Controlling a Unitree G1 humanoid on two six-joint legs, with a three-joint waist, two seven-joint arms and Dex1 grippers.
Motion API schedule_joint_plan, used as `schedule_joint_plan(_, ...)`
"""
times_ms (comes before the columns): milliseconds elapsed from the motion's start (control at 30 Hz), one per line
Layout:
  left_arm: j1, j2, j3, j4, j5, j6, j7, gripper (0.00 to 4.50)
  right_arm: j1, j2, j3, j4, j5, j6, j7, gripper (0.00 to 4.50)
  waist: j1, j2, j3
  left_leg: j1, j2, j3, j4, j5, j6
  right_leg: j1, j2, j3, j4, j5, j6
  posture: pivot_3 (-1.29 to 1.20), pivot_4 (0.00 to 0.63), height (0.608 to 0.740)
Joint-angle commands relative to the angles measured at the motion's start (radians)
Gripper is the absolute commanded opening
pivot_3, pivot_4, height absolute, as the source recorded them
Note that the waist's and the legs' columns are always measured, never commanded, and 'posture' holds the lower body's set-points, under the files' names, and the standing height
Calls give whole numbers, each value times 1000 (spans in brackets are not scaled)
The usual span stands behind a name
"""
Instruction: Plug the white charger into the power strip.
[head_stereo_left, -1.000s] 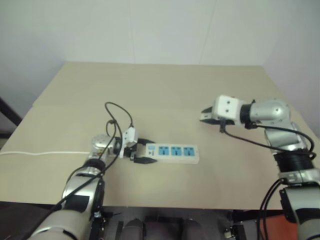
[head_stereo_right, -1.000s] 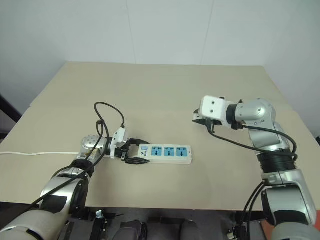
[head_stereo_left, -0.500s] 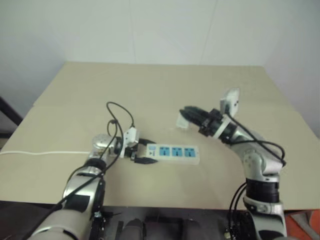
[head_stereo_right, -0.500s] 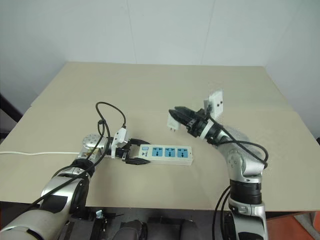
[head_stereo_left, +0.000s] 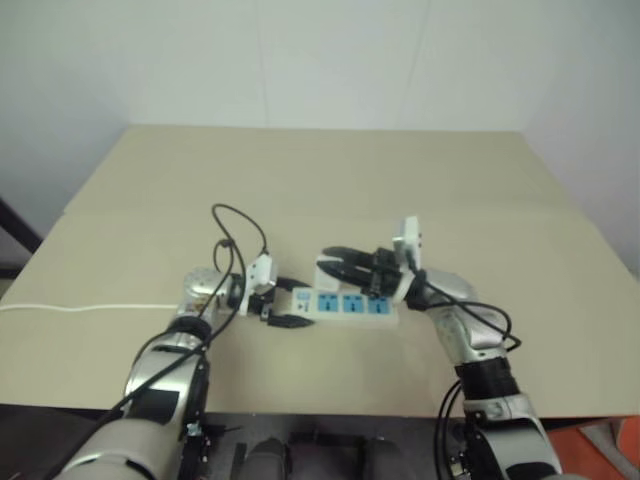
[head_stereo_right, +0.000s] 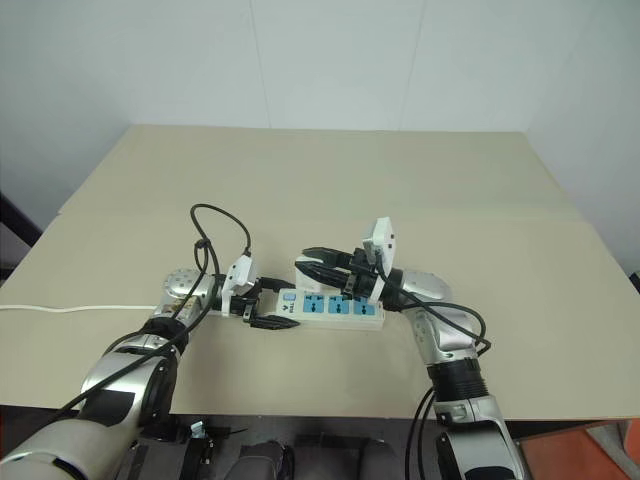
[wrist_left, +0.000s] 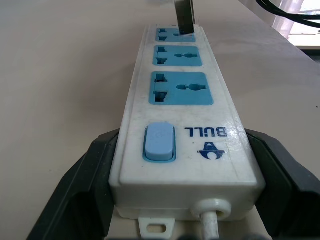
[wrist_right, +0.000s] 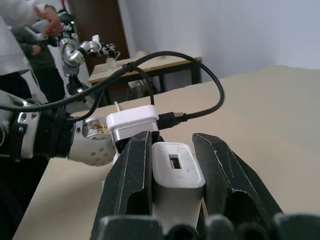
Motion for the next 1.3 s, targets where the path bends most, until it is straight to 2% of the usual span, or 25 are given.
schedule_joint_plan(33, -1, -7, -5, 1, 0, -1, -2, 3282, -46, 4, -1, 61, -9, -70, 30, 1099, 0, 0, 0, 0, 0, 0, 0, 0, 0, 0, 0, 0, 0, 0, 0, 0, 150, 740)
schedule_joint_plan(1300, -8, -4, -6, 4, 5, 2, 11, 3282, -44, -7, 32, 245, -98, -289, 101, 1099, -1, 0, 0, 1, 0, 0, 0, 0, 0, -1, 0, 0, 5, 0, 0, 0, 150, 740)
